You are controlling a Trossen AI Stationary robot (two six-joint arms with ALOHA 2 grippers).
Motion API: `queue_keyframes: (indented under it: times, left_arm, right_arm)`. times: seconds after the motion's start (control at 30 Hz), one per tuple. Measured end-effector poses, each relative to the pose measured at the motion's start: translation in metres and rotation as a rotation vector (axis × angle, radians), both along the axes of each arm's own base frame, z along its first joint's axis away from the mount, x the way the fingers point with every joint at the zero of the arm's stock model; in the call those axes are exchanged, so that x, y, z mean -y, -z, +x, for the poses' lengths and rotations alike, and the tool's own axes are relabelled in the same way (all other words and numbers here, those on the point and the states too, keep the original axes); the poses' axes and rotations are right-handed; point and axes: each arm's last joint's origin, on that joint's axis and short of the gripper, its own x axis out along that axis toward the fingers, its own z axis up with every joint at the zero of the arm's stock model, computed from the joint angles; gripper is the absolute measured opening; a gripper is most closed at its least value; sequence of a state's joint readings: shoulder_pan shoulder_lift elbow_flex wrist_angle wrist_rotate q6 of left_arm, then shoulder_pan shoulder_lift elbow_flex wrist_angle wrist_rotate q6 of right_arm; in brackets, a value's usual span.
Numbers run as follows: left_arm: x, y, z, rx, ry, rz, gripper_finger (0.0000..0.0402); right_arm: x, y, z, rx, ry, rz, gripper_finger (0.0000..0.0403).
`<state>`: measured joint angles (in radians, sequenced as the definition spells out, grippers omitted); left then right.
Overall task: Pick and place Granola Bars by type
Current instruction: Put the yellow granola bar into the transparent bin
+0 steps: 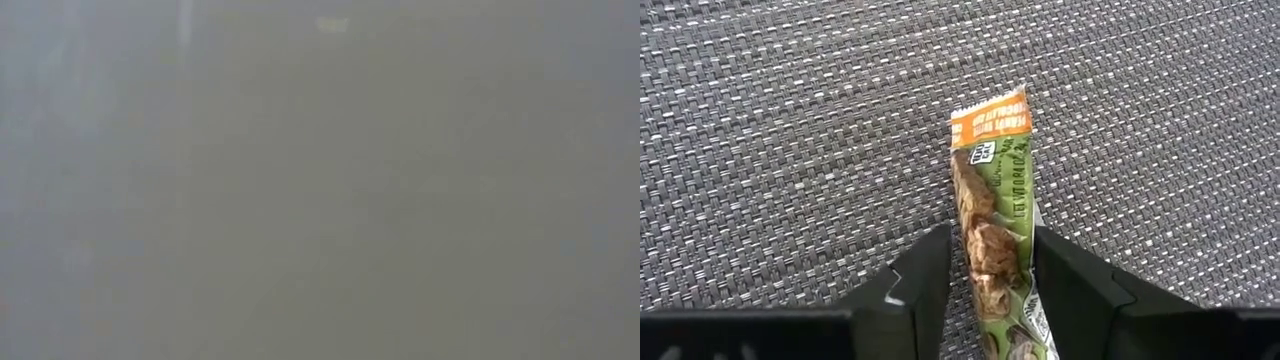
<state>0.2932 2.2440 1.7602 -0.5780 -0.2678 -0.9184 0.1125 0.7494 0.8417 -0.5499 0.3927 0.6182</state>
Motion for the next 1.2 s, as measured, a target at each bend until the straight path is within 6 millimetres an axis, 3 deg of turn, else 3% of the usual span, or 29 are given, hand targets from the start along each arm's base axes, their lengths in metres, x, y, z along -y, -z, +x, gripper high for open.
queue_keyframes:
  times: [0.6, 0.93, 1.2]
  left_arm:
    - [0.0023, 0.0079, -0.0031, -0.012, 0.007, -0.033, 0.0123]
    - [0.0024, 0.0084, -0.0035, -0.018, 0.016, -0.034, 0.0077]
    - [0.0024, 0.0084, -0.0035, -0.018, 0.017, -0.035, 0.0071]
  right_arm:
    - [0.0000, 0.0000, 0.0000, 0.000, 0.000, -0.001, 0.0008]
    - [0.0001, 0.0000, 0.0000, 0.000, 0.002, -0.002, 0.0008]
    - [0.0001, 0.0000, 0.0000, 0.000, 0.002, -0.002, 0.0008]
